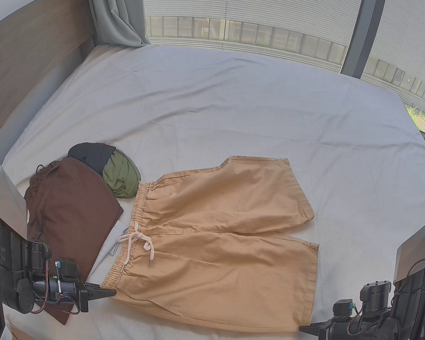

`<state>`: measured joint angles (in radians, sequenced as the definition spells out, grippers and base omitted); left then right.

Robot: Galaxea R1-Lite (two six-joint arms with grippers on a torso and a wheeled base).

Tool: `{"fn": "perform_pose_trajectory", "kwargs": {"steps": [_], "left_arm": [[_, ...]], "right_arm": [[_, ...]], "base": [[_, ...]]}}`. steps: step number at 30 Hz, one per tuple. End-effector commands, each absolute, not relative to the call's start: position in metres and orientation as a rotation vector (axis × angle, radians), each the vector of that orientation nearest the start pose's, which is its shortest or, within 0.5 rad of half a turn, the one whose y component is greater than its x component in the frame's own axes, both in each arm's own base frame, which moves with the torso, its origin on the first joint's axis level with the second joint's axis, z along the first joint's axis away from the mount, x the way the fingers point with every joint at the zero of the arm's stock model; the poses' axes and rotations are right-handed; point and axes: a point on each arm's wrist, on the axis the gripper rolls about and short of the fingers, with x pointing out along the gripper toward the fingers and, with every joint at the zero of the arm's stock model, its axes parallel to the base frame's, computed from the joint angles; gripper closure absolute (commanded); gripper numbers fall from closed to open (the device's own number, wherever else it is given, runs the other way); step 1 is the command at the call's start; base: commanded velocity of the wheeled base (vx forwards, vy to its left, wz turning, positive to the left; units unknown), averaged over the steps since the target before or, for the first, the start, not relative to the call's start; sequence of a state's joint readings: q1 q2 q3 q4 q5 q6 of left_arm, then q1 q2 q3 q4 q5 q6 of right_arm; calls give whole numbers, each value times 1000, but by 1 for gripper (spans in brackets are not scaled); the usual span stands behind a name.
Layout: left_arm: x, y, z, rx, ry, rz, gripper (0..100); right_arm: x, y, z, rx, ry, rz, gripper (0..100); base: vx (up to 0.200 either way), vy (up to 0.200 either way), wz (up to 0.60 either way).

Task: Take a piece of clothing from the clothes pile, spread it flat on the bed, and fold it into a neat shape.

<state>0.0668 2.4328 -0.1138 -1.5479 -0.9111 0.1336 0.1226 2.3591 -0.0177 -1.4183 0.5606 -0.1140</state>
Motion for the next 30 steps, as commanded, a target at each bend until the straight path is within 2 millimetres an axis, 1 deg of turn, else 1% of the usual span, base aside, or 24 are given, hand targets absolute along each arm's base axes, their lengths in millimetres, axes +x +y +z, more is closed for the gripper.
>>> {"fn": "perform_pose_trajectory", "kwargs": {"steps": [1, 4, 12, 18, 22, 30], "left_arm": [[222, -1, -53, -250, 672, -849, 100], [218, -2, -53, -236, 679, -859, 100], [216, -2, -58, -240, 696, -859, 100], [207, -2, -58, -237, 720, -866, 100], [208, -2, -61, -219, 714, -874, 100], [212, -2, -60, -220, 701, -872, 100]], "right_arm": [[198, 34, -42, 102, 887, 674, 100], [196, 34, -41, 94, 898, 680, 100], [195, 33, -41, 88, 900, 682, 100], [193, 33, -40, 77, 916, 688, 100], [192, 32, -40, 72, 922, 690, 100], [194, 33, -39, 74, 895, 697, 100]], "base": [[0, 0, 0], [0, 0, 0], [0, 0, 0], [0, 0, 0], [0, 0, 0], [0, 0, 0]]}}
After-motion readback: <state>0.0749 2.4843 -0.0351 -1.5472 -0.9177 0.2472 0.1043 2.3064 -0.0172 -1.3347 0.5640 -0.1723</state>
